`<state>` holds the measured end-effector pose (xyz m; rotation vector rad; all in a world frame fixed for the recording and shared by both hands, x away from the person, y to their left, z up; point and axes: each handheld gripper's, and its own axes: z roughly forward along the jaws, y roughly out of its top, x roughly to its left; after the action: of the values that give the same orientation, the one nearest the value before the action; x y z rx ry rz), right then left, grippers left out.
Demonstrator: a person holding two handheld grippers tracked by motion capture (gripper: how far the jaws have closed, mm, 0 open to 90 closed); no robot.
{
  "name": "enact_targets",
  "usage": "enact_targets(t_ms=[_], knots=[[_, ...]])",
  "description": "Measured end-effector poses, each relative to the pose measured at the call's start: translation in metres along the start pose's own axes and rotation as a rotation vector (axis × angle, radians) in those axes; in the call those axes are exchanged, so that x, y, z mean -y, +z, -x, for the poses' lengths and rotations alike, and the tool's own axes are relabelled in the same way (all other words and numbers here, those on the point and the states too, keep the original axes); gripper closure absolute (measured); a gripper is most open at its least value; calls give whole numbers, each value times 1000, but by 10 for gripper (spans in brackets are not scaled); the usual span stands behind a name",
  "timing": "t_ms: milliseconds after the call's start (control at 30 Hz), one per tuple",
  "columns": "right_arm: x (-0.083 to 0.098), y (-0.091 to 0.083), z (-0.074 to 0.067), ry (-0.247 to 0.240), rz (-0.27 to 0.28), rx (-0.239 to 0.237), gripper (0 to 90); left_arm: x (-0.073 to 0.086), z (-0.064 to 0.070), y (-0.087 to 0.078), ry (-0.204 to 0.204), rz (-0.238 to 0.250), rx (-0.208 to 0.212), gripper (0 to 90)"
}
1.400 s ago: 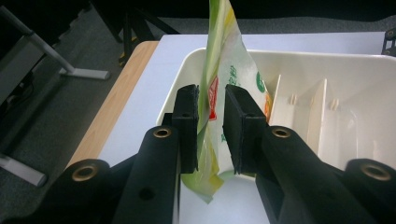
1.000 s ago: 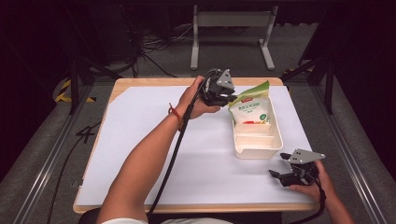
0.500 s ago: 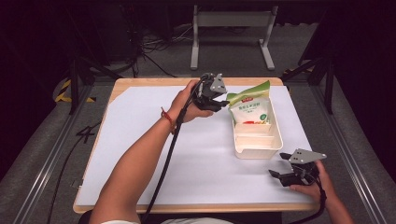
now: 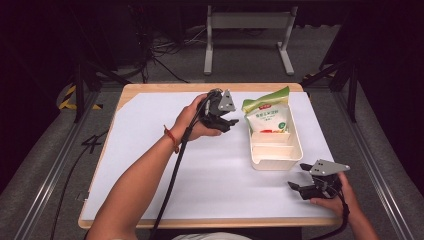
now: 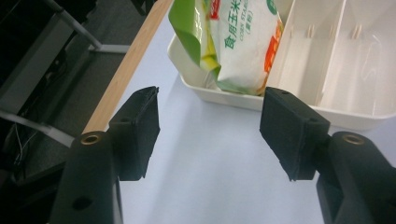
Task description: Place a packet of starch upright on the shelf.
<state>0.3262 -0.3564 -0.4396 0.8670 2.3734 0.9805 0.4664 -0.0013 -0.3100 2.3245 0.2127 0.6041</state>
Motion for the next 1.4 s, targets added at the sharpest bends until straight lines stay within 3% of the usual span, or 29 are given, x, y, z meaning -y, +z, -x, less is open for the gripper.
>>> enact_targets(t_ms=[267,767,967,1400], knots=[[0,0,0,0,2,3,204,23,7,-5,-7,-22,4,263],[0,0,0,-2,-2,4,201,72,20,-14,-31,-84,-52,164],[0,1,-1,-12,-8,6,200,92,25,-16,-49,-108,-22,102],[0,0,-1,-9,-5,9,197,130,37,-27,-73,-143,-56,74]])
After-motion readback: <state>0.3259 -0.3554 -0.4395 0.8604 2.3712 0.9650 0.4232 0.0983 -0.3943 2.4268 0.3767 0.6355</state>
